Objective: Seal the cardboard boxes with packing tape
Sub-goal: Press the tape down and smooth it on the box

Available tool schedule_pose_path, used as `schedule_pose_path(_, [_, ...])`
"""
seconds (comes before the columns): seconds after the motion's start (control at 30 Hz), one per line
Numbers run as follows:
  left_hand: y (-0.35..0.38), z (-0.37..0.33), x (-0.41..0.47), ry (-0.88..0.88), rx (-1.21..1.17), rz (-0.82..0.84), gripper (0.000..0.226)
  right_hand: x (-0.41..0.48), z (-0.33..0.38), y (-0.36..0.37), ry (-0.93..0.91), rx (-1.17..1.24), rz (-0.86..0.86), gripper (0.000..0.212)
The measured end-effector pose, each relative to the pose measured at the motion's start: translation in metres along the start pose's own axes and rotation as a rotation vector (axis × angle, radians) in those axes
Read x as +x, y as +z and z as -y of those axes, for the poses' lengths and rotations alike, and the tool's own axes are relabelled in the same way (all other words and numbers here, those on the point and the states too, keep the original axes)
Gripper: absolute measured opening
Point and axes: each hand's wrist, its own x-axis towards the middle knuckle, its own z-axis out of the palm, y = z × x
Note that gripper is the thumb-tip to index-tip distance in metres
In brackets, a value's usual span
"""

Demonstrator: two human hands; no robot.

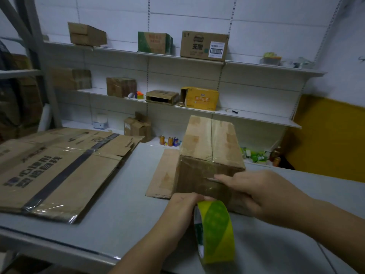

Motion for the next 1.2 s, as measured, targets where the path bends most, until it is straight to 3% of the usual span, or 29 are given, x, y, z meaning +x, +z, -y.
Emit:
schedule_pose_path(0.13, [-0.002,0.003,0.002,0.060,0.081,-0.040,0.020,0.000,-0.001,0.009,-0.038,-0.083,0.023,0.051])
schedule_pose_path(0.37, [-0.006,0.004,0.002,0.027,-0.047,0.016,0.025,-0.001,-0.001,0.020,-0.068,-0.233,-0.056,0.055])
schedule_pose_path(0.5, [-0.008,0.008,0.004,0.000,-0.108,0.032,0.036,-0.006,0.000,0.016,-0.045,-0.233,-0.127,0.035])
schedule_pose_path(0.67, [-0.005,0.009,0.007,-0.049,-0.133,0.002,0.035,-0.002,0.003,0.019,0.018,-0.332,-0.028,0.047])
schedule_pose_path(0.83, [-0.007,0.010,0.008,-0.104,-0.179,-0.054,0.030,-0.020,-0.010,0.016,0.102,-0.209,-0.010,0.049])
schedule_pose_path(0.9, [-0.007,0.010,0.010,-0.119,-0.162,-0.053,0.029,-0.032,-0.012,0.006,0.117,-0.114,-0.022,0.027])
schedule_pose_path(0.97, [-0.005,0.009,0.010,-0.121,-0.141,-0.043,0.028,-0.035,-0.006,-0.004,0.136,-0.009,-0.070,0.010])
schedule_pose_path(1.1, [-0.006,0.005,0.006,-0.054,-0.093,0.004,0.032,-0.016,0.009,-0.005,0.128,0.007,-0.151,0.022])
schedule_pose_path(1.2, [-0.007,0.006,0.003,-0.041,-0.063,0.008,0.036,0.011,0.014,-0.013,0.140,0.021,-0.407,0.026])
